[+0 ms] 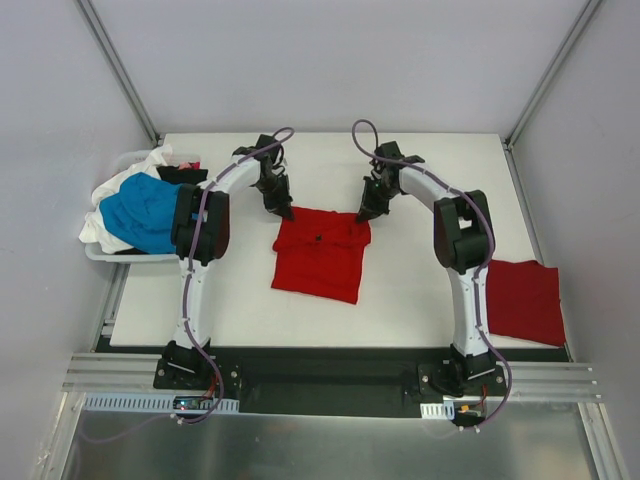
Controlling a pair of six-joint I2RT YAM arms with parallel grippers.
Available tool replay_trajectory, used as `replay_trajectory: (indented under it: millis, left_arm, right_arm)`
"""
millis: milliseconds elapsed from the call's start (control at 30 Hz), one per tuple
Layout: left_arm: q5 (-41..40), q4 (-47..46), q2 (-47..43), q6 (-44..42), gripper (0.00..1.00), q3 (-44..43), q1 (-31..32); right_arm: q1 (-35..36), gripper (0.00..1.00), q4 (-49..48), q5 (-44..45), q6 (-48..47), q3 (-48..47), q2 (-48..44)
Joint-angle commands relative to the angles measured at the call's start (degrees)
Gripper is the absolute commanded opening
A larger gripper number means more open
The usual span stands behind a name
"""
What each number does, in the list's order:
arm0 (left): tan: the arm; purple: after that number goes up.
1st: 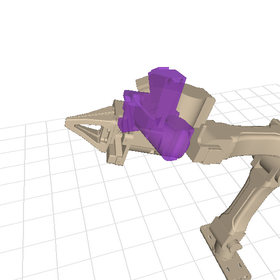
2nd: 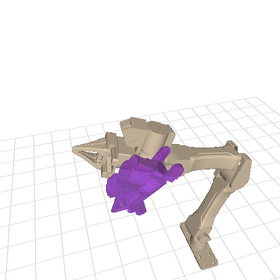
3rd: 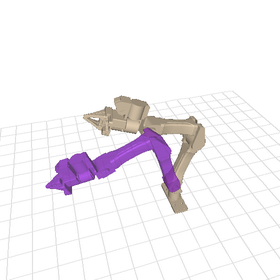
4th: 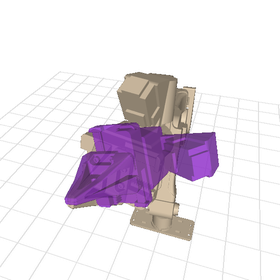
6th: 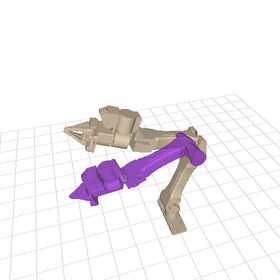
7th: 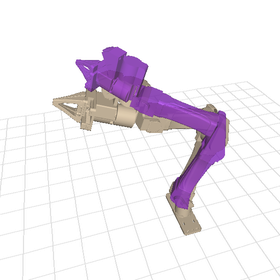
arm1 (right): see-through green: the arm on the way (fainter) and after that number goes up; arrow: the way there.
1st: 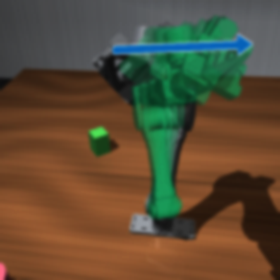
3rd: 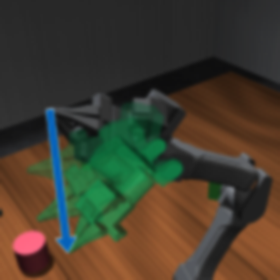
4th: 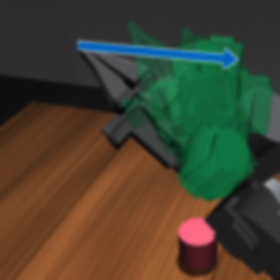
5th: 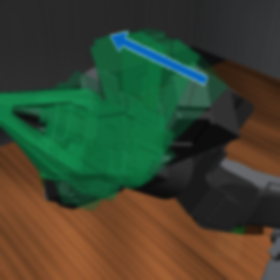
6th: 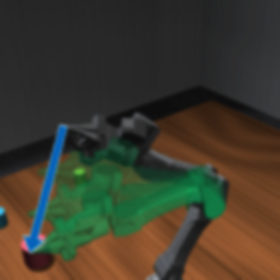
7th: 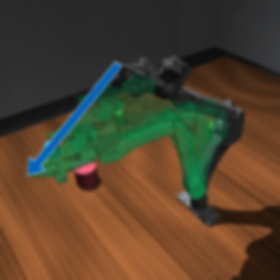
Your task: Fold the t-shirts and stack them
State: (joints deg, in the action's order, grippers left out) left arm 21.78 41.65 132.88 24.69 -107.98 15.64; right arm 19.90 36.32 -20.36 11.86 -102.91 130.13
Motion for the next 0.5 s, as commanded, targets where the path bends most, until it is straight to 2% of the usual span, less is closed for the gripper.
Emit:
replay_trajectory:
  millis: [0, 267, 467]
  left_arm:
    - [-4.6, 2.3, -0.2, 0.3, 0.0, -0.4, -1.0]
    - [-6.4, 2.2, -2.9, 1.1, 0.0, 2.1, -2.3]
    - [-7.2, 0.2, -8.8, 1.3, 0.0, 7.6, -2.5]
  right_arm:
    - [-1.0, 0.01, 3.9, -0.1, -1.4, -5.4, 1.1]
    - [-2.2, 0.01, 4.7, -0.6, -2.5, -5.8, 0.3]
    - [-2.6, 0.01, 5.4, -2.8, -3.2, -5.1, -3.0]
